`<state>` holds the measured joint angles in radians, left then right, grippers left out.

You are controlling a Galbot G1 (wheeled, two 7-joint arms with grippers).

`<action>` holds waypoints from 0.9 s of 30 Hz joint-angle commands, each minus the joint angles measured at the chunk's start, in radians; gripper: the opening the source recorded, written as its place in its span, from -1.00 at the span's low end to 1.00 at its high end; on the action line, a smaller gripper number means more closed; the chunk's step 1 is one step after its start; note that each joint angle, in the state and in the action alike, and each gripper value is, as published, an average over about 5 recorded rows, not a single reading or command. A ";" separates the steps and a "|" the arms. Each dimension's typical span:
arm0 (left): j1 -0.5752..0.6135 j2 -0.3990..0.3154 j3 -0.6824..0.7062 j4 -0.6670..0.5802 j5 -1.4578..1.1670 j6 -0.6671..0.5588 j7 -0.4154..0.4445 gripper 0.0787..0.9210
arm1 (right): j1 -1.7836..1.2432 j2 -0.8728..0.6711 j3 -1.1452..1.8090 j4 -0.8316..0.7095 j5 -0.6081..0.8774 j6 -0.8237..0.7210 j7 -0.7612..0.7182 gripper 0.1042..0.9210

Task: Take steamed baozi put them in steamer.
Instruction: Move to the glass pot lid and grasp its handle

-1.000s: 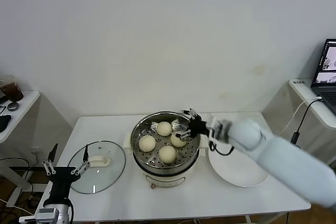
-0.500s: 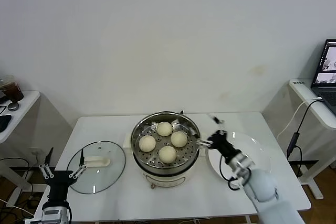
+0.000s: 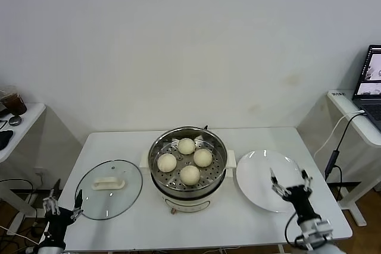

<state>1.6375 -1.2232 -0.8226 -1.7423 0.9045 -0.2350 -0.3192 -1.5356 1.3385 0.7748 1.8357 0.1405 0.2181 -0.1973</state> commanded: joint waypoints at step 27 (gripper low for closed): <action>-0.441 0.159 0.256 0.479 0.445 -0.046 -0.038 0.77 | -0.149 0.106 0.041 -0.010 -0.024 -0.029 0.013 0.76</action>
<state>1.3038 -1.0767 -0.6149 -1.3614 1.3144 -0.2787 -0.3556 -1.6726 1.4364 0.8142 1.8273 0.1206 0.1917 -0.1858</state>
